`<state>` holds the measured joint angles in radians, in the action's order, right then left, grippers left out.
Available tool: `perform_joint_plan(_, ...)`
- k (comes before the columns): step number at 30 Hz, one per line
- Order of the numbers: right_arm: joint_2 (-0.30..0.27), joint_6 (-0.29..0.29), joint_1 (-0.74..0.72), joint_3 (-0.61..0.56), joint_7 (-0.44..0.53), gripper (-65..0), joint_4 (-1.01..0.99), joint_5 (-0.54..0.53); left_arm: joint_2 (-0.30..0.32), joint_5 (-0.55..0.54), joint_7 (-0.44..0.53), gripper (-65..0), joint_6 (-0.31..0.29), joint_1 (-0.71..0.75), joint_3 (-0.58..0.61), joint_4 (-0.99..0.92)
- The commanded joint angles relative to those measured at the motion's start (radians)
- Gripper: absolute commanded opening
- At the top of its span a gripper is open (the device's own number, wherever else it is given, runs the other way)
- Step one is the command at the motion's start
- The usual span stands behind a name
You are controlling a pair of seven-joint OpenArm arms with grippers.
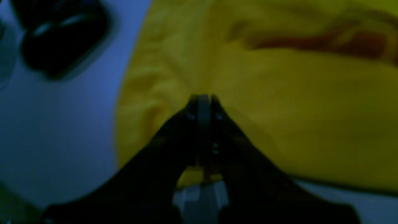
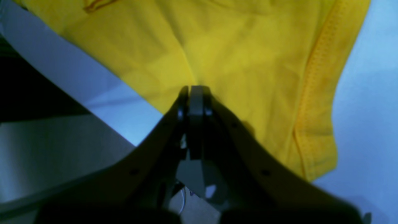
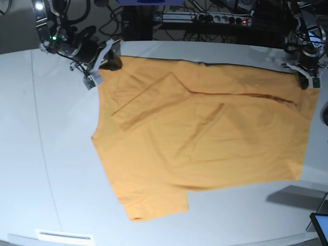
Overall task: Fold the T-shirt properly
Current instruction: 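Pull both held corners away from the shirt to stretch it flat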
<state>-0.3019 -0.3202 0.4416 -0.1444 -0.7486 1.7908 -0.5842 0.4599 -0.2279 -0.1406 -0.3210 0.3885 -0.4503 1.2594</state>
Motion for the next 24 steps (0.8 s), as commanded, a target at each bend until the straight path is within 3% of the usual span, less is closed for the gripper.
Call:
perform_joint_plan(1,-0.020,0.029,0.023,-0.001,-0.104,-64.9,-0.012,0.076,0.023,-0.001,0.011,-65.0,0.004,0.003,-0.008,0.016)
perform_joint_plan(16,-0.052,0.029,0.023,-0.001,-0.104,-64.9,-0.010,0.076,0.023,0.003,0.009,-65.0,0.004,0.073,-0.002,0.092)
perform_joint_plan(24,-0.055,0.029,0.041,0.001,-0.102,-64.9,-0.010,0.076,-0.006,0.100,0.009,-65.0,0.004,0.077,-0.009,0.104)
